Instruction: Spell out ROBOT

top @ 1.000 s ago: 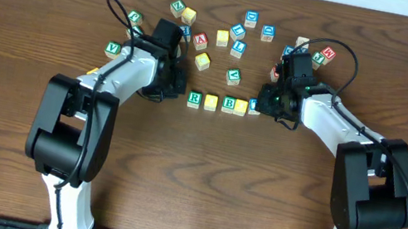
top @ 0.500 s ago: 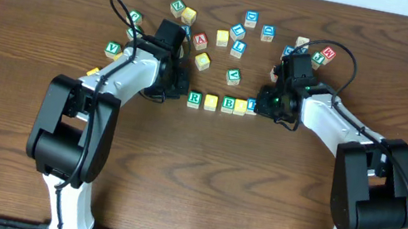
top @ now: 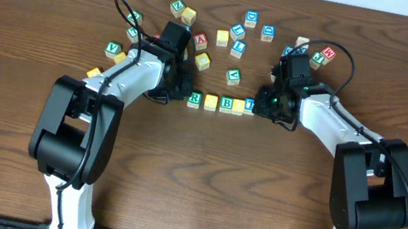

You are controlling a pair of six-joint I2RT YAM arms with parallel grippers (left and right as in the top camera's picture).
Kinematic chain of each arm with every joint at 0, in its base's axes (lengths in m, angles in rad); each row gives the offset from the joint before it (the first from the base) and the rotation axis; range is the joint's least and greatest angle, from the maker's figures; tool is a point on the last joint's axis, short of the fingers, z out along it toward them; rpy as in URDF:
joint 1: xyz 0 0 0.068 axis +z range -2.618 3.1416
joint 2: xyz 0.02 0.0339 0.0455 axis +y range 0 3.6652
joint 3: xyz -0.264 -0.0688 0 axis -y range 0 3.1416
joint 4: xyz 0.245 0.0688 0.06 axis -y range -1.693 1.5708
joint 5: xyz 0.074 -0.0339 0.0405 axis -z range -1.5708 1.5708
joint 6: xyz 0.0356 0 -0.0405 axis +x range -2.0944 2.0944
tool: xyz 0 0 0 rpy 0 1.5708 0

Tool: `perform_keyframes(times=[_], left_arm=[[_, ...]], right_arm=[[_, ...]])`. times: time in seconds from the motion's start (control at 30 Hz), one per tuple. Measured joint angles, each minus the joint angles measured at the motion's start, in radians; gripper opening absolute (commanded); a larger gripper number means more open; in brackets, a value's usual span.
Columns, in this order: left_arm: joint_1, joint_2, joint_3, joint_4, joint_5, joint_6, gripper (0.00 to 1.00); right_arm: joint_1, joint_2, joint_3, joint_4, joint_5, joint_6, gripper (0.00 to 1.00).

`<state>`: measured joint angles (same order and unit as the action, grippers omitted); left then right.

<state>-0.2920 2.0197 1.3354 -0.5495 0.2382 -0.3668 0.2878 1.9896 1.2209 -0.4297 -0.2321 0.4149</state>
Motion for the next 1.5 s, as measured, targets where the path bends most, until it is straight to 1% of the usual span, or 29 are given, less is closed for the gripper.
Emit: perform_keyframes(times=[0.4,1.0,1.27,1.5], left_arm=[[-0.034,0.000,0.000,0.000,0.000,0.000,0.08],[-0.038,0.000,0.000,0.000,0.000,0.000,0.08],[-0.078,0.000,0.000,0.015,-0.001,0.000,0.08],[-0.080,0.000,0.000,0.015,-0.001,0.000,0.08]], right_arm=[[0.000,0.000,0.000,-0.004,-0.004,0.001,0.01],[0.006,0.000,0.000,-0.005,-0.005,0.002,0.01],[0.006,0.000,0.000,-0.010,-0.017,0.002,0.01],[0.006,0.000,0.000,-0.017,-0.019,0.002,0.01]])
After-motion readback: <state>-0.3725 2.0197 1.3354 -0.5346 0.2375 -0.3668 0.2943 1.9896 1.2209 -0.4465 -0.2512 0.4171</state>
